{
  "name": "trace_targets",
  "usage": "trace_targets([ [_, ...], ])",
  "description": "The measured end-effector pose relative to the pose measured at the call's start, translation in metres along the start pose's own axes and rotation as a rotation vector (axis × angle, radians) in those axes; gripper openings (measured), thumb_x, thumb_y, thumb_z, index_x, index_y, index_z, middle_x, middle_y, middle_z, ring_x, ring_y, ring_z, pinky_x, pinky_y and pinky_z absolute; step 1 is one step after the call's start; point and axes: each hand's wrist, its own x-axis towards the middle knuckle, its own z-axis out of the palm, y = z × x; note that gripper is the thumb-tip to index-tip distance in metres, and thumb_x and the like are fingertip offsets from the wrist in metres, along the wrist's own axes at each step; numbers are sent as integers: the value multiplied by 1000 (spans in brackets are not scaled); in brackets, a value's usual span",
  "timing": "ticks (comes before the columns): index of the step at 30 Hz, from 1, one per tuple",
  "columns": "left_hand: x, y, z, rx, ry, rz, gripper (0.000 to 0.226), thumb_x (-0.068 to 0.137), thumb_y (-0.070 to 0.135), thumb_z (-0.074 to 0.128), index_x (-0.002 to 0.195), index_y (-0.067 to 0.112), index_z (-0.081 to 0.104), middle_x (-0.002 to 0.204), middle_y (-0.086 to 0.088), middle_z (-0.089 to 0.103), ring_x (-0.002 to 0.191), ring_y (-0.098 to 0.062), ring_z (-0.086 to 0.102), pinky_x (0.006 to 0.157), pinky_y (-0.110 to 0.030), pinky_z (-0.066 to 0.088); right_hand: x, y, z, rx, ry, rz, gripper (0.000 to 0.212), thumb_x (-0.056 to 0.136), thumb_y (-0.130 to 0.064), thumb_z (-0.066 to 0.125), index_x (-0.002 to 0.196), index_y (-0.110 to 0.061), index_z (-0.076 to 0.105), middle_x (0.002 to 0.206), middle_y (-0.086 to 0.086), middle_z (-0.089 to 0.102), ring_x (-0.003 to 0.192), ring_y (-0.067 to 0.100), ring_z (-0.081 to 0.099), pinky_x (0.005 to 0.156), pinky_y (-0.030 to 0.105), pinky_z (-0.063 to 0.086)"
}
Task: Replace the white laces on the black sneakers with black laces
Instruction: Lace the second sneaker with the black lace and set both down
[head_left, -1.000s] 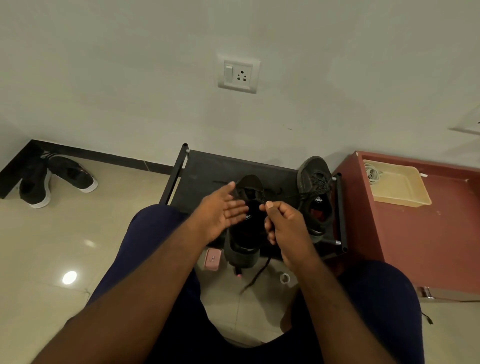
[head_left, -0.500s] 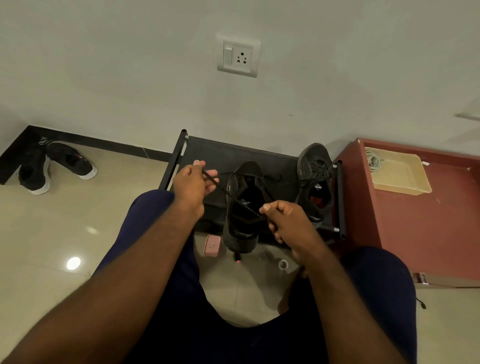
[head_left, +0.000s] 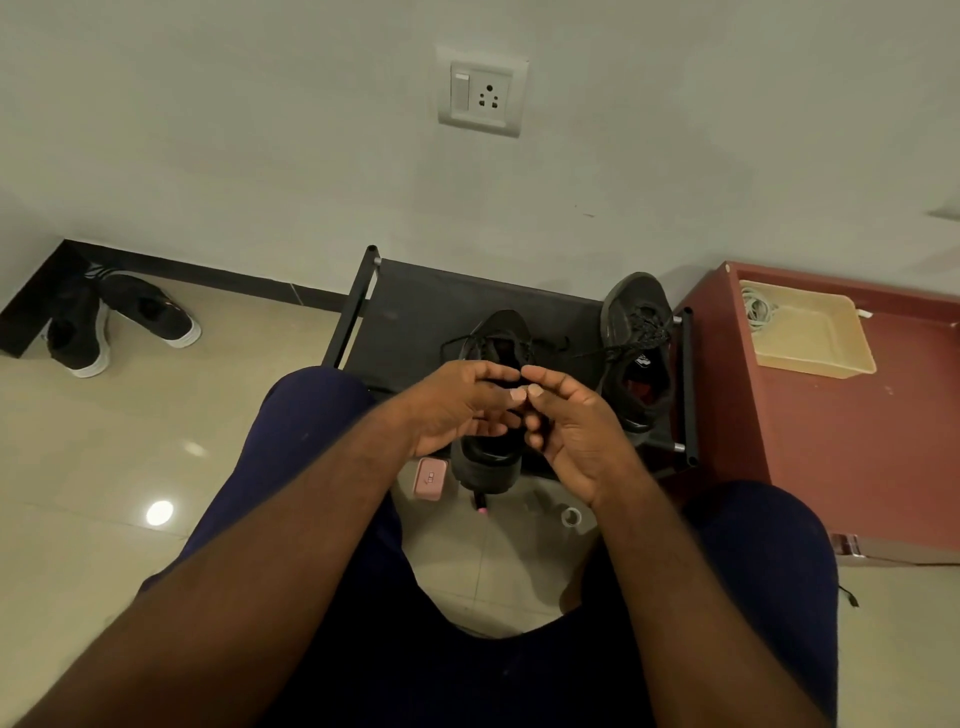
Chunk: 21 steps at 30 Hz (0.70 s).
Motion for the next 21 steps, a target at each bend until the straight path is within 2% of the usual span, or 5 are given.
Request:
trace_targets([
  [4, 1, 0, -3, 94, 114, 70, 29, 91, 22, 68, 117, 8, 66, 101, -11, 74, 85, -18, 69, 73, -26, 56, 1, -4, -1, -144, -20, -19, 34, 101, 6, 42, 131, -2, 57, 94, 10, 71, 61, 13, 57, 52, 22, 44],
  [9, 29, -17, -12, 825, 576, 159, 31, 87, 34, 71, 111, 17, 62, 99, 4, 65, 91, -13, 64, 78, -28, 53, 3, 2, -7, -287, 175, -9, 33, 104, -10, 52, 135, -6, 41, 102, 14, 71, 58, 18, 65, 50, 25, 52],
  [15, 61, -27, -13, 1147, 538, -4, 42, 86, 39, 67, 119, 16, 57, 113, -6, 61, 100, -28, 62, 87, -42, 54, 0, 15, -15, -410, 282, 27, 27, 100, -26, 62, 95, 1, 60, 69, 7, 70, 44, 11, 52, 41, 23, 38],
  [18, 66, -25, -13, 1198, 511, 4, 36, 92, 19, 56, 127, 11, 54, 121, -15, 58, 107, -33, 60, 93, -43, 51, 1, 19, -15, -391, 259, 39, 18, 103, -20, 55, 99, -4, 62, 74, 8, 68, 47, 10, 52, 44, 22, 39],
  [21, 57, -40, -8, 1266, 509, -7, 59, 96, 14, 51, 151, 11, 30, 136, -19, 43, 113, -37, 57, 94, -42, 49, 8, 12, -11, -273, 188, 12, 13, 106, -12, 48, 112, -5, 57, 92, 12, 72, 60, 14, 62, 52, 25, 50],
])
